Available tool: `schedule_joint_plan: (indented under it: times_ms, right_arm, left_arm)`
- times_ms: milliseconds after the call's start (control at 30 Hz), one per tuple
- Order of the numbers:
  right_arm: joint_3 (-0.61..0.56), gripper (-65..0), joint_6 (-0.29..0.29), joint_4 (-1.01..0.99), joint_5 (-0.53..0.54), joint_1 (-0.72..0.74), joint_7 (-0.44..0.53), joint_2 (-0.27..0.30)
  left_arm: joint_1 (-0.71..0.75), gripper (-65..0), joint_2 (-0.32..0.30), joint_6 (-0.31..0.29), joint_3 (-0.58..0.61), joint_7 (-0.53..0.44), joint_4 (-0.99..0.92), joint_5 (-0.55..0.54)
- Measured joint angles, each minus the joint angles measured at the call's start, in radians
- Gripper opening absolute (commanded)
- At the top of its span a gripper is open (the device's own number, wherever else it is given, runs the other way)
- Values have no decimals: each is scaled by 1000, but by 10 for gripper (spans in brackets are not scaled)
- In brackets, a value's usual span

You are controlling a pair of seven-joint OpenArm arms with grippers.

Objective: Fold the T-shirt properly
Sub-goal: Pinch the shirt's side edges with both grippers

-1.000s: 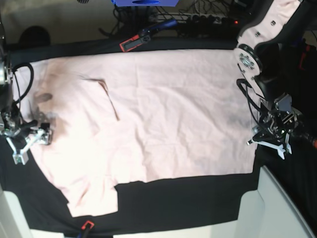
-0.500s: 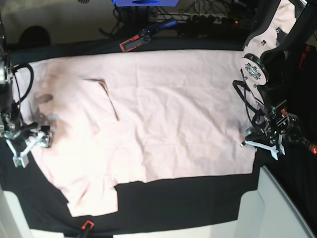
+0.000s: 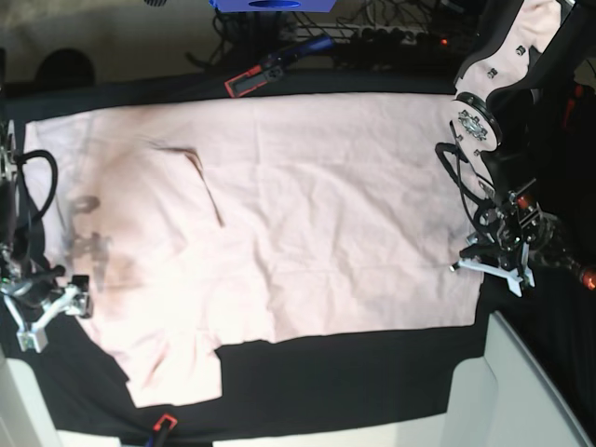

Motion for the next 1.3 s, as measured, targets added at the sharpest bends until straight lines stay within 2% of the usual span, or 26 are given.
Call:
schedule_joint_plan:
  times_ms: [100, 167, 200, 533, 633, 933, 1033, 1200, 1233, 1300]
  right_arm:
    - [0, -93, -8, -5, 0, 2, -6, -13]
    - [0, -93, -95, -6, 0, 2, -5, -15]
    - [0, -93, -119, -6, 0, 1, -3, -11]
    - [6, -93, -129, -60, 3, -80, -8, -19]
    - [6, -96, -129, -60, 3, -80, 30, -21]
    - [3, -102, -129, -60, 3, -85, 34, -38]
    - [3, -102, -137, -55, 8, -113, 77, -52]
    - [3, -106, -147, -50, 11, -122, 87, -60]
    - [3, -123, -147, -50, 11, -122, 87, -60]
    - [3, -203, -146, -50, 11, -122, 86, -61]
  left_arm:
    - [11, -650, -2, -10, 0, -11, 3, -2]
    - [16, -650, -5, -16, 0, -17, 4, -9]
    - [16, -650, -5, -18, 0, -14, 4, -8]
    - [69, -650, 11, -19, 0, -6, 90, -12]
    - [74, -650, 17, -18, 0, -5, 98, -7]
    - [74, -650, 17, -18, 0, -6, 98, -8]
    - [74, -650, 17, -18, 0, -6, 98, -8]
    - [74, -650, 17, -18, 0, -6, 98, -8]
    - [74, -650, 17, -18, 0, -6, 98, -8]
    - [74, -650, 16, -18, 0, -6, 98, -8]
